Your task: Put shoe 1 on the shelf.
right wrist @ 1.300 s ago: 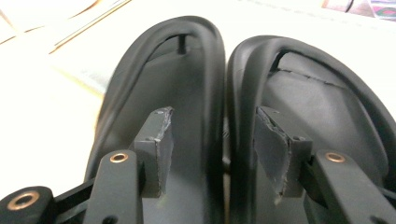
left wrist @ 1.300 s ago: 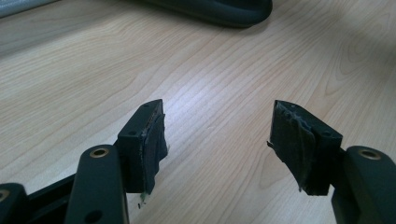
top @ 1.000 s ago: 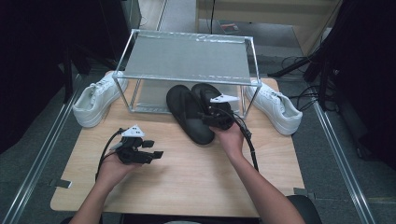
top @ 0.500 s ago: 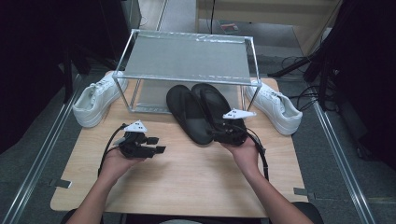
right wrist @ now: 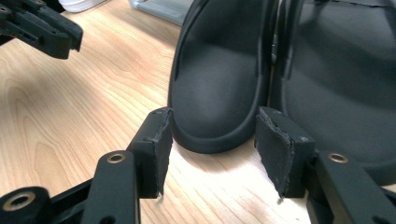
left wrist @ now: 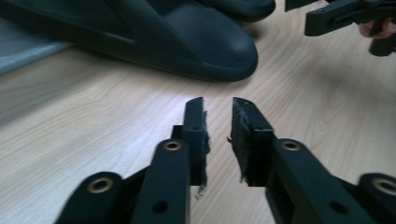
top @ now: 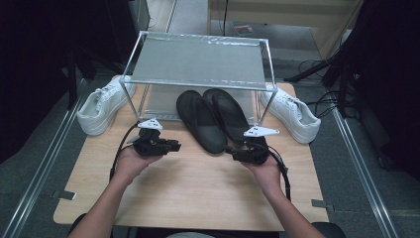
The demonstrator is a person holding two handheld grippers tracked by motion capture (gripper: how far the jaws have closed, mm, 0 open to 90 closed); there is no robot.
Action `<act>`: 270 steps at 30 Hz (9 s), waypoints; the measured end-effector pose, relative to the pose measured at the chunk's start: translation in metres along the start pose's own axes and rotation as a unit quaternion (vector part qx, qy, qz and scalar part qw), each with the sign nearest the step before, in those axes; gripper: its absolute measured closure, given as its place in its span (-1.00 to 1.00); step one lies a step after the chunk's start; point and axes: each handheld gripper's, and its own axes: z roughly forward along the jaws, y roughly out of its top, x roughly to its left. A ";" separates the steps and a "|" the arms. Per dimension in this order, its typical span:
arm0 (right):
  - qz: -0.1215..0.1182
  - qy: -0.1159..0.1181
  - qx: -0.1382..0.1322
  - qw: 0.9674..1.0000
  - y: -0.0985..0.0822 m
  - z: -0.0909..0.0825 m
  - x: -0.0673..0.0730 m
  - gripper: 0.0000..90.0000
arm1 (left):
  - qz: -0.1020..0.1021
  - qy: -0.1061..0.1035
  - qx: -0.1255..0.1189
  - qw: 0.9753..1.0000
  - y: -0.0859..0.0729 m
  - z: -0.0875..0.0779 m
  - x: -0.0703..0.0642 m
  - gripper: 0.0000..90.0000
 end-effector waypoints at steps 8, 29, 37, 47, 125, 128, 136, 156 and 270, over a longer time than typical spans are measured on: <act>0.001 0.003 0.003 1.000 -0.001 0.002 -0.001 0.00 | 0.039 0.005 -0.004 0.999 0.018 -0.002 -0.010 1.00; 0.013 0.030 0.013 0.999 -0.002 0.010 0.000 -0.05 | 0.059 0.036 -0.002 0.998 0.103 -0.018 0.017 1.00; 0.012 0.025 0.015 1.000 -0.002 0.009 -0.001 -0.04 | 0.072 0.047 -0.001 0.996 0.147 -0.029 0.025 1.00; 0.007 0.013 0.012 1.000 -0.002 0.011 -0.003 0.00 | 0.084 0.059 -0.006 0.995 0.194 -0.039 0.028 1.00; 0.007 0.011 0.052 0.999 0.012 0.088 0.016 1.00 | 0.088 0.097 0.026 0.991 0.207 -0.006 0.048 0.97; 0.010 0.013 0.045 0.999 0.019 0.091 0.019 1.00 | 0.082 0.089 0.024 0.992 0.206 -0.006 0.051 0.97; 0.000 0.010 0.039 0.999 0.032 0.102 0.024 1.00 | 0.077 0.076 0.016 0.994 0.205 -0.007 0.054 0.97; -0.010 -0.008 0.039 0.999 0.057 0.138 0.031 1.00 | 0.069 0.065 0.009 0.996 0.203 -0.007 0.058 0.96; 0.040 -0.094 0.047 0.994 -0.004 0.007 -0.064 1.00 | 0.059 0.053 -0.006 0.997 0.199 -0.008 0.064 0.87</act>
